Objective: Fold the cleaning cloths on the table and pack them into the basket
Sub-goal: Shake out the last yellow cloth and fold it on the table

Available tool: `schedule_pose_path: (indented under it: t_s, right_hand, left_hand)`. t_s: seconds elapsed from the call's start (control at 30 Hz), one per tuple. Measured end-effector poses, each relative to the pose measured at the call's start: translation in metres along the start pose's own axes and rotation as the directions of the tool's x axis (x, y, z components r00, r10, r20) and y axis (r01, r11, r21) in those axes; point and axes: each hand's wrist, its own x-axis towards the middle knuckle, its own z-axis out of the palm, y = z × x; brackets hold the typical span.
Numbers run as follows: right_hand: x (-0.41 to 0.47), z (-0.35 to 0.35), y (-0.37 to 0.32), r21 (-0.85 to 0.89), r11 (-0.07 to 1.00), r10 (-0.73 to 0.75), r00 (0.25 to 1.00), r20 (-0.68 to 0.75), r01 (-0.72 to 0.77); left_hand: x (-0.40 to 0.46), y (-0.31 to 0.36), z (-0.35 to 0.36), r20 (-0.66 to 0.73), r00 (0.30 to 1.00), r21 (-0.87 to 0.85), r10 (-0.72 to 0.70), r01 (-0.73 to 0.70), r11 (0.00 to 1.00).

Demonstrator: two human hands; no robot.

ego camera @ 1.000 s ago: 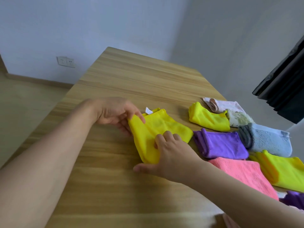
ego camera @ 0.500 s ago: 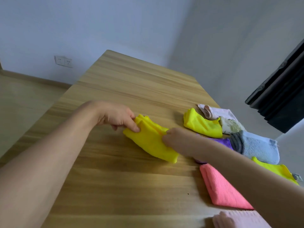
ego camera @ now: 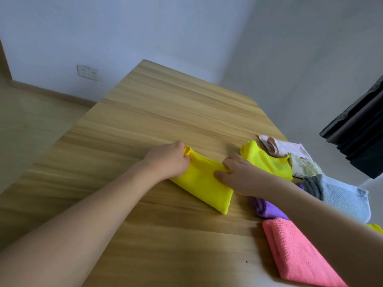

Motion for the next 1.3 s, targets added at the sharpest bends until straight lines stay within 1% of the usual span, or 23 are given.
schedule_pose_path:
  t_s: [0.07,0.1,0.17,0.23,0.33,0.37,0.4,0.43,0.47,0.5,0.57,0.67,0.77,0.87,0.9,0.93,1.0,1.07,1.13,1.2,1.23,1.27,1.3]
  right_hand:
    - [0.005,0.008,-0.001,0.021,1.0,0.009,1.0,-0.009,-0.009]
    - [0.008,0.011,-0.001,0.052,0.999,0.009,1.0,-0.019,-0.008]
    - [0.012,0.013,-0.003,0.08,0.997,0.01,1.0,-0.012,-0.009]
    - [0.015,0.011,-0.004,0.041,0.999,0.027,0.999,0.019,-0.028]
    - [0.015,0.002,-0.002,0.041,0.997,0.054,0.992,0.118,-0.059]
    - [0.013,-0.002,0.0,0.072,0.995,0.053,0.986,0.155,-0.065]
    - [0.01,-0.008,0.003,0.107,0.992,0.046,0.982,0.182,-0.066]
    - [0.009,-0.015,0.005,0.137,0.988,0.035,0.978,0.205,-0.064]
    - [0.009,-0.022,0.01,0.17,0.984,0.023,0.98,0.199,-0.057]
    - [0.01,-0.03,0.017,0.212,0.976,0.014,0.985,0.173,-0.051]
    - [0.014,-0.046,0.033,0.333,0.942,0.022,0.995,0.096,-0.053]
    - [0.028,-0.069,0.06,0.526,0.85,0.069,0.995,-0.069,-0.023]
    - [0.052,-0.092,0.096,0.602,0.799,0.166,0.955,-0.246,0.016]
    - [0.078,-0.113,0.132,0.72,0.69,0.249,0.911,-0.329,0.072]
    - [0.087,-0.117,0.143,0.738,0.669,0.273,0.894,-0.356,0.09]
    - [0.096,-0.121,0.153,0.735,0.672,0.297,0.876,-0.381,0.092]
    - [0.112,-0.123,0.169,0.681,0.73,0.324,0.849,-0.417,0.056]
    - [0.129,-0.116,0.184,0.625,0.781,0.334,0.842,-0.424,0.005]
    - [0.145,-0.102,0.198,0.589,0.807,0.348,0.84,-0.416,-0.042]
    - [0.161,-0.085,0.21,0.583,0.81,0.36,0.84,-0.405,-0.066]
    - [0.168,-0.074,0.215,0.577,0.813,0.356,0.848,-0.392,-0.074]
    - [0.175,-0.062,0.218,0.559,0.825,0.341,0.864,-0.371,-0.085]
    - [0.183,-0.048,0.22,0.53,0.843,0.318,0.883,-0.346,-0.095]
  left_hand:
    - [-0.001,0.003,0.004,-0.075,0.997,0.051,-0.004,0.008,0.999]
    - [-0.001,0.003,0.006,-0.083,0.997,0.066,-0.006,0.011,0.998]
    - [0.002,0.002,0.011,-0.066,0.998,0.112,0.0,0.007,0.994]
    - [0.005,-0.002,0.013,-0.034,0.999,0.128,0.005,-0.001,0.992]
    - [0.006,-0.003,0.012,0.058,0.997,0.131,-0.044,0.036,0.991]
    - [0.006,-0.002,0.012,0.079,0.995,0.107,-0.054,0.045,0.993]
    - [0.007,0.0,0.01,0.09,0.995,0.022,-0.053,0.051,0.998]
    - [0.007,0.003,0.007,0.101,0.994,-0.128,-0.053,0.066,0.99]
    - [0.009,0.008,0.004,0.1,0.994,-0.29,-0.046,0.073,0.954]
    - [0.013,0.015,0.0,0.086,0.995,-0.4,-0.04,0.071,0.914]
    - [0.027,0.031,-0.007,0.013,0.998,-0.493,-0.063,0.061,0.868]
    - [0.055,0.064,-0.021,-0.093,0.995,-0.654,-0.03,-0.038,0.755]
    - [0.087,0.103,-0.036,-0.163,0.987,-0.711,0.005,-0.121,0.693]
    - [0.123,0.138,-0.039,-0.212,0.977,-0.725,-0.016,-0.146,0.673]
    - [0.134,0.147,-0.036,-0.217,0.976,-0.732,-0.027,-0.144,0.666]
    - [0.146,0.156,-0.031,-0.213,0.976,-0.742,-0.045,-0.132,0.657]
    - [0.165,0.17,-0.017,-0.186,0.978,-0.758,-0.092,-0.084,0.647]
    - [0.184,0.18,0.005,-0.149,0.979,-0.777,-0.141,-0.028,0.628]
    - [0.201,0.183,0.029,-0.115,0.978,-0.785,-0.176,0.019,0.619]
    - [0.217,0.18,0.051,-0.104,0.976,-0.75,-0.189,0.048,0.66]
    - [0.224,0.174,0.06,-0.112,0.977,-0.694,-0.182,0.053,0.718]
    - [0.228,0.166,0.068,-0.12,0.979,-0.597,-0.165,0.062,0.8]
    - [0.232,0.157,0.077,-0.119,0.982,-0.439,-0.145,0.079,0.895]
